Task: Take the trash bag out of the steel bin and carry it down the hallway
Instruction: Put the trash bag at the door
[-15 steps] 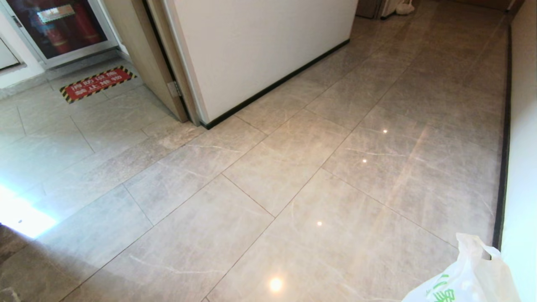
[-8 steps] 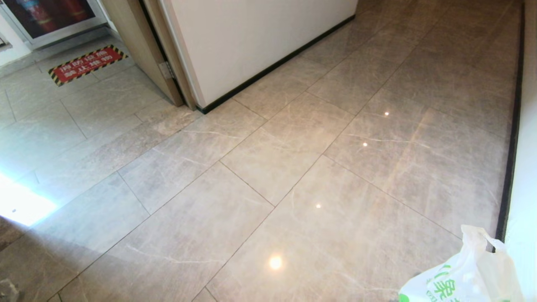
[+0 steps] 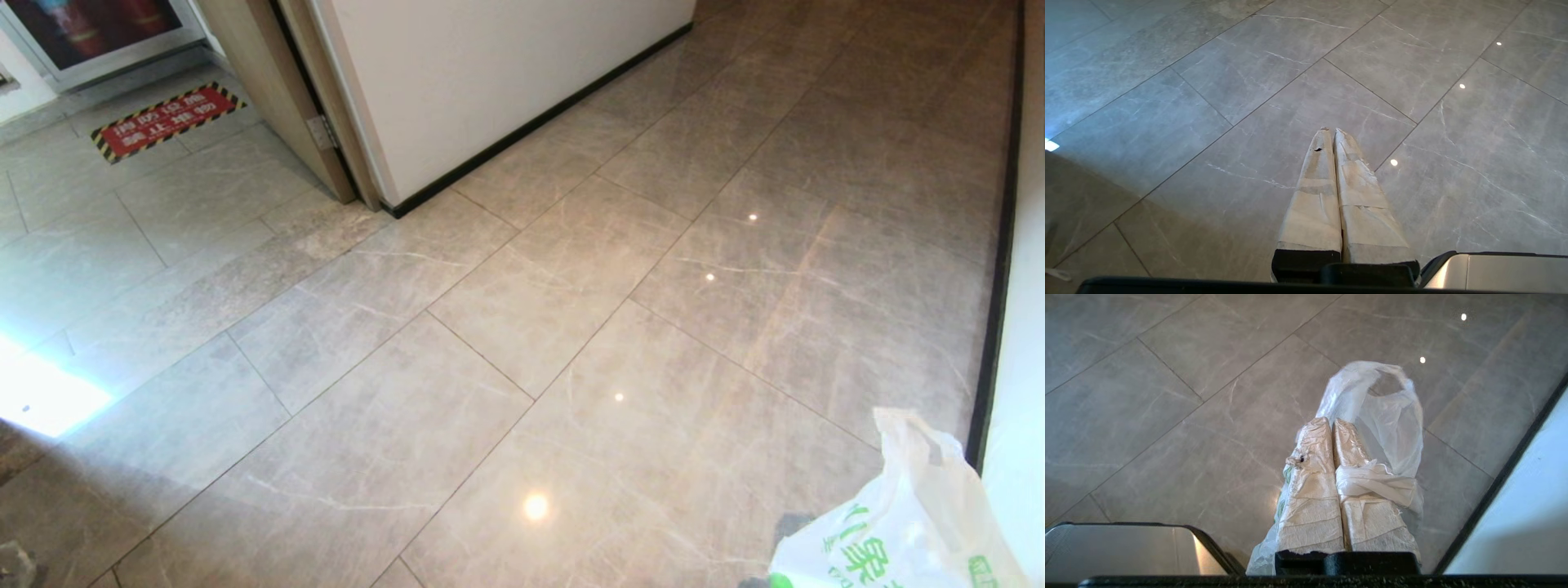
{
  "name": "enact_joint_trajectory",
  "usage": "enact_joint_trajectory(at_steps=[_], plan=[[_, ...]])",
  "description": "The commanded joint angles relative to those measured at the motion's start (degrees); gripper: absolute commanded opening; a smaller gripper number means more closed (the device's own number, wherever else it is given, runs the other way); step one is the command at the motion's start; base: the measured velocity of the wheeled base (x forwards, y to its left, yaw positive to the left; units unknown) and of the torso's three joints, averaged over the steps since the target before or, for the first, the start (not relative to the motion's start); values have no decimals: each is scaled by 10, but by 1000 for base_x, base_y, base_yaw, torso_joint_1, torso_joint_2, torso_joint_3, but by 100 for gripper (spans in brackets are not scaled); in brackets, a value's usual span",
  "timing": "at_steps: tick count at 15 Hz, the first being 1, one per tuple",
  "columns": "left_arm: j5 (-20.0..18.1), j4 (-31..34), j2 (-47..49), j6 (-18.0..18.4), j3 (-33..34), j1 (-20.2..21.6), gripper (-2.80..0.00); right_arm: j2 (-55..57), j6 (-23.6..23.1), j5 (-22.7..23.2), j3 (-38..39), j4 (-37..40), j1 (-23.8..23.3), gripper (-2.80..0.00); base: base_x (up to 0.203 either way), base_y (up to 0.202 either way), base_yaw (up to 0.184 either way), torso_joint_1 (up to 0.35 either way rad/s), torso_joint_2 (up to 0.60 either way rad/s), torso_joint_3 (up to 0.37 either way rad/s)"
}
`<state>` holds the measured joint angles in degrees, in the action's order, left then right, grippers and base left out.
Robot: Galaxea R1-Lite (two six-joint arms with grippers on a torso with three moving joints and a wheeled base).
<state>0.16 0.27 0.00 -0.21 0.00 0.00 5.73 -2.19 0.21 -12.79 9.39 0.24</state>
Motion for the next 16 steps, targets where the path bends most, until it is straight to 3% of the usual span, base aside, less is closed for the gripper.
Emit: enact_joint_trajectory(at_steps=[1, 5, 11, 16], plan=[[0, 0, 0, -1, 0, 0, -280, 149, -1, -1, -100, 52, 0, -280, 0, 0, 0, 0, 0, 0], [0, 0, 0, -1, 0, 0, -280, 452, -3, -4, -228, 54, 0, -280, 0, 0, 0, 0, 0, 0], [0, 0, 0, -1, 0, 0, -280, 833, -39, -17, -310, -139, 5, -280, 0, 0, 0, 0, 0, 0], [0, 0, 0, -1, 0, 0, -280, 1019, -55, -17, -403, -235, 22, -280, 0, 0, 0, 0, 0, 0]])
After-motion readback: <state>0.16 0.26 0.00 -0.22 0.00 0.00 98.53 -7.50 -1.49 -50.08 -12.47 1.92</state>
